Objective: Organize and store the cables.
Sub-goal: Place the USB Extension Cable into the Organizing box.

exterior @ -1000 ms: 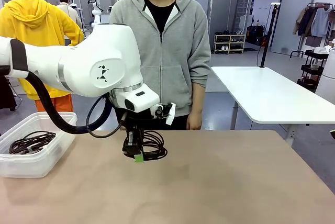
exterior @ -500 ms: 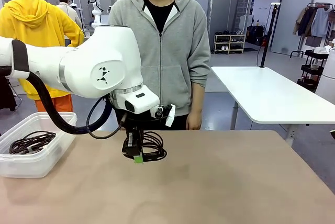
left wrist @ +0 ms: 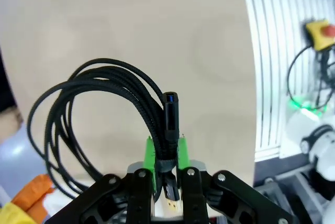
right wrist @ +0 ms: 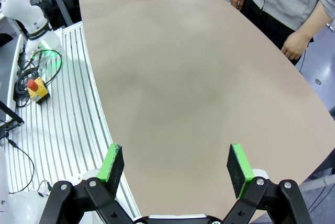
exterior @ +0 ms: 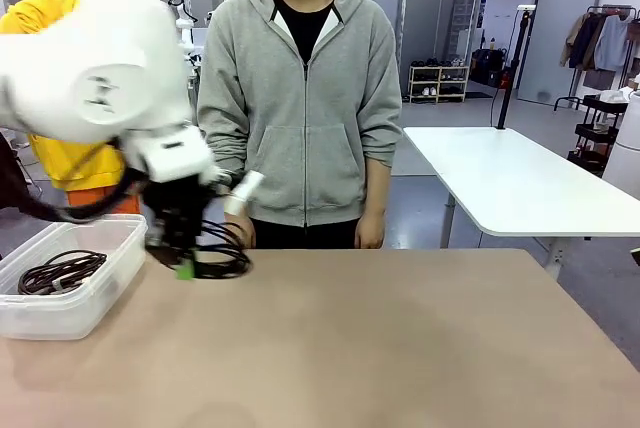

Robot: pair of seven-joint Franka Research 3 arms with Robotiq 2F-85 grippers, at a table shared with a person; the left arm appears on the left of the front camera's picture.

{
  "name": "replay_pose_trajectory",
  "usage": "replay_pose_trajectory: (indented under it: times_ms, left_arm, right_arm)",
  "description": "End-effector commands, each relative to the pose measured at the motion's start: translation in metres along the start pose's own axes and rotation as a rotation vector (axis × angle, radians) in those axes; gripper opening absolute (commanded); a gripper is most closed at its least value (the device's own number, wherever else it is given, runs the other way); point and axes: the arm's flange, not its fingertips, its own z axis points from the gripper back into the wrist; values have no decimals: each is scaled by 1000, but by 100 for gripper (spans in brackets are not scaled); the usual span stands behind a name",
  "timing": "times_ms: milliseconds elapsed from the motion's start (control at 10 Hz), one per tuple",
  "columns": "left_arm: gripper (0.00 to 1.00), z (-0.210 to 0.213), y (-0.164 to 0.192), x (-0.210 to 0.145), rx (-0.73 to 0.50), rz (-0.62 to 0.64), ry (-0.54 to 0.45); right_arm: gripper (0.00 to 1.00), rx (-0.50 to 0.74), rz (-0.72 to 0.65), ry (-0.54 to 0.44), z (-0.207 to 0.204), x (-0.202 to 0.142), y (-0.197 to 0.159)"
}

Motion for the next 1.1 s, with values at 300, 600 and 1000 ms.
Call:
replay_pose_trajectory:
  times_ms: [300,600,1000]
  left_arm:
    - [19,20,-41,-151,113,87,-55]
    - [19,26,-21,-221,124,170,-46]
    - [19,23,42,-287,121,233,-70]
  right_arm:
    - [100,-1,0,-12,0,0,0]
    - [100,-1,0,-12,0,0,0]
    - [100,-1,0,-12,0,0,0]
